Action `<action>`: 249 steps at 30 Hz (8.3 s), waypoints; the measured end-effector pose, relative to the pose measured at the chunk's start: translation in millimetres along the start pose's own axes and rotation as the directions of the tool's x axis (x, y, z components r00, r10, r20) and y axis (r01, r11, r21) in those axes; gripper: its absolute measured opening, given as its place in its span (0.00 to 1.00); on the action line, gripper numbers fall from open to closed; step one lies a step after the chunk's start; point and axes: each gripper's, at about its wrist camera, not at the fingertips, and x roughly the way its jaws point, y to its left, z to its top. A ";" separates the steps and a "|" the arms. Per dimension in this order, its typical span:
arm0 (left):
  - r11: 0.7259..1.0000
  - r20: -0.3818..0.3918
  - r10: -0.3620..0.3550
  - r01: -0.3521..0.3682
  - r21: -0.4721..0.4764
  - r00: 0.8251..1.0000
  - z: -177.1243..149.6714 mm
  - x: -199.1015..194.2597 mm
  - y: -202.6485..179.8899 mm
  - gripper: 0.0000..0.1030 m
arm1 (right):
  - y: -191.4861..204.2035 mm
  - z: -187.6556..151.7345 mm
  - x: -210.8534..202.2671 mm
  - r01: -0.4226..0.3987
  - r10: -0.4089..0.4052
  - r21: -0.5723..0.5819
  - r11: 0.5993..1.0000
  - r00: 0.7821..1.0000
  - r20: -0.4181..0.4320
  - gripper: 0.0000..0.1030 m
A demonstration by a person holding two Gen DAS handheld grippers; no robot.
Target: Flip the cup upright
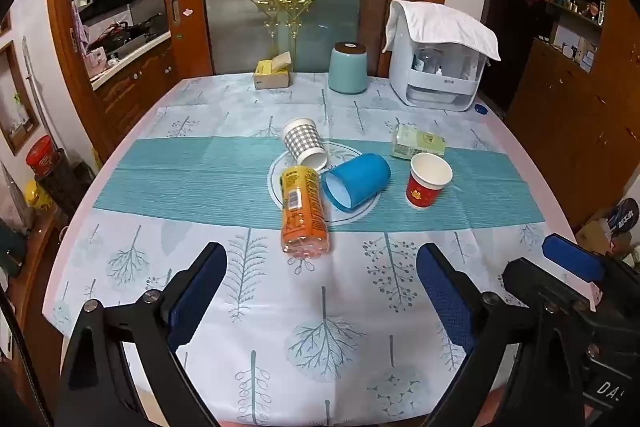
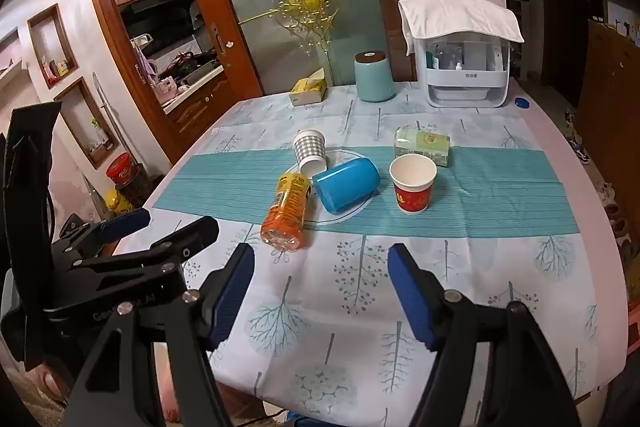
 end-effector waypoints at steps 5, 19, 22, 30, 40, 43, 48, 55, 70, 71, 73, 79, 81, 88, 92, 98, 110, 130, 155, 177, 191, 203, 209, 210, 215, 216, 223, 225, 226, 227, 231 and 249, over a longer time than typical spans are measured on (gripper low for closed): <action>1.000 -0.023 0.001 0.000 0.007 1.000 0.3 1.2 -0.3 0.92 | 1.6 0.6 -1.9 0.000 0.000 0.000 1.000 1.000 -0.002 0.68; 1.000 -0.026 -0.013 0.013 0.001 1.000 1.4 7.0 -3.6 0.92 | -6.2 -1.5 7.7 0.004 -0.003 0.032 0.999 1.000 -0.029 0.68; 1.000 -0.027 -0.013 0.013 0.007 1.000 1.4 7.1 -4.5 0.92 | -5.9 -2.5 7.0 0.018 -0.017 0.033 0.999 1.000 -0.024 0.68; 1.000 -0.026 -0.012 0.012 0.011 1.000 1.4 5.7 -6.1 0.92 | -12.0 -1.9 10.3 0.037 -0.036 0.042 0.998 0.999 -0.024 0.68; 1.000 -0.029 -0.007 0.007 0.012 1.000 3.0 3.8 -6.4 0.92 | -14.5 -0.5 12.2 0.040 -0.039 0.046 0.998 0.999 -0.023 0.68; 1.000 -0.030 -0.008 0.008 0.013 1.000 3.0 3.9 -6.3 0.92 | -14.4 -0.4 12.0 0.039 -0.038 0.046 0.998 0.999 -0.021 0.68; 1.000 -0.029 -0.004 0.004 0.015 1.000 3.3 3.6 -6.1 0.92 | -15.4 0.9 12.5 0.038 -0.037 0.048 0.998 0.999 -0.021 0.68; 1.000 -0.030 -0.013 0.013 0.009 0.999 4.6 2.3 -5.0 0.92 | -14.3 4.5 12.3 0.036 -0.036 0.047 0.998 0.999 -0.017 0.68; 1.000 -0.034 -0.009 0.009 0.010 0.999 4.5 1.6 -2.9 0.92 | -12.9 4.9 13.7 0.035 -0.034 0.041 0.999 0.999 -0.005 0.68; 1.000 -0.035 -0.009 0.009 0.009 0.999 4.7 1.4 -2.2 0.92 | -12.6 5.3 14.1 0.036 -0.035 0.040 0.999 0.999 -0.005 0.68; 1.000 -0.036 -0.009 0.009 0.008 0.999 5.1 2.2 -0.6 0.92 | -12.5 5.3 14.4 0.035 -0.035 0.039 0.999 0.999 -0.005 0.68; 1.000 -0.043 -0.004 0.004 0.003 0.999 8.5 8.0 0.8 0.92 | -11.3 9.4 18.2 0.040 -0.040 0.028 0.999 0.999 -0.003 0.68; 1.000 -0.047 -0.001 0.001 0.002 0.999 9.8 11.1 1.6 0.92 | -11.6 9.7 18.4 0.041 -0.041 0.027 0.999 0.999 -0.001 0.68; 1.000 -0.052 0.005 -0.004 0.003 0.999 11.2 16.6 -0.3 0.92 | -13.8 13.4 25.2 0.047 -0.047 0.023 0.999 0.999 -0.005 0.68; 1.000 -0.068 0.009 -0.009 0.002 0.998 13.7 26.2 -1.3 0.92 | -16.0 14.6 31.9 0.054 -0.054 0.020 0.998 0.998 -0.014 0.68; 1.000 -0.103 0.008 -0.007 0.006 0.995 13.8 50.1 0.0 0.92 | -21.8 14.8 47.1 0.070 -0.070 0.025 0.997 0.997 -0.017 0.68; 0.998 -0.238 -0.044 0.030 -0.064 0.970 10.1 129.7 23.8 0.92 | -33.2 5.5 101.4 0.095 -0.093 0.010 0.995 0.990 -0.105 0.67; 0.993 -0.385 -0.047 0.003 -0.114 0.922 25.7 242.2 45.1 0.92 | -59.9 8.7 224.6 0.007 0.025 0.107 0.994 0.955 -0.294 0.62; 0.989 -0.423 -0.138 0.101 -0.108 0.896 35.3 251.4 35.7 0.54 | -66.6 0.0 233.5 -0.070 0.121 0.163 0.984 0.938 -0.324 0.50; 0.949 -0.448 -0.313 0.262 -0.175 0.837 -28.7 154.6 -9.7 0.54 | -90.0 -41.4 152.7 0.055 -0.001 0.183 0.981 0.959 -0.282 0.50; 0.951 -0.499 -0.306 0.236 -0.200 0.811 -66.3 175.0 -34.7 0.59 | -97.3 -82.4 143.6 0.094 -0.023 0.190 0.977 0.939 -0.342 0.50; 0.959 -0.467 -0.278 0.214 -0.186 0.839 -64.6 168.7 -28.6 0.74 | -92.8 -81.0 139.7 0.064 0.012 0.211 0.975 0.942 -0.337 0.50; 0.962 -0.453 -0.268 0.214 -0.167 0.850 -61.4 160.5 -24.2 0.74 | -90.5 -76.5 132.6 0.045 0.031 0.230 0.972 0.947 -0.319 0.50; 0.965 -0.448 -0.259 0.208 -0.159 0.856 -60.9 158.4 -23.7 0.74 | -90.4 -76.2 131.6 0.043 0.035 0.235 0.971 0.948 -0.317 0.50; 0.972 -0.413 -0.232 0.196 -0.128 0.881 -57.8 145.4 -20.3 0.74 | -88.0 -75.1 126.5 0.030 0.048 0.242 0.970 0.950 -0.310 0.50; 0.973 -0.407 -0.228 0.194 -0.124 0.884 -57.8 143.2 -19.4 0.74 | -87.1 -75.0 125.7 0.028 0.050 0.243 0.970 0.950 -0.309 0.50; 0.977 -0.385 -0.209 0.177 -0.118 0.899 -58.0 132.5 -9.5 0.74 | -81.7 -74.3 119.3 0.014 0.064 0.248 0.969 0.951 -0.304 0.50; 0.978 -0.379 -0.203 0.171 -0.117 0.903 -58.5 129.6 -6.4 0.74 | -79.6 -74.0 116.6 0.016 0.061 0.246 0.969 0.951 -0.303 0.53; 0.979 -0.373 -0.198 0.167 -0.116 0.906 -58.8 127.4 -4.3 0.74 | -79.6 -73.5 115.6 0.017 0.060 0.246 0.969 0.951 -0.303 0.53; 0.980 -0.367 -0.192 0.162 -0.113 0.910 -58.7 125.0 -2.1 0.74 | -79.1 -73.2 114.3 0.016 0.061 0.247 0.969 0.951 -0.302 0.54; 0.984 -0.348 -0.170 0.144 -0.101 0.922 -58.3 118.9 3.4 0.74 | -77.7 -73.0 108.5 0.008 0.069 0.253 0.967 0.953 -0.294 0.54; 0.995 -0.310 -0.093 0.079 -0.059 0.946 -53.6 107.2 23.3 0.74 | -50.7 -42.8 109.0 -0.066 0.136 0.191 0.979 0.913 -0.384 0.62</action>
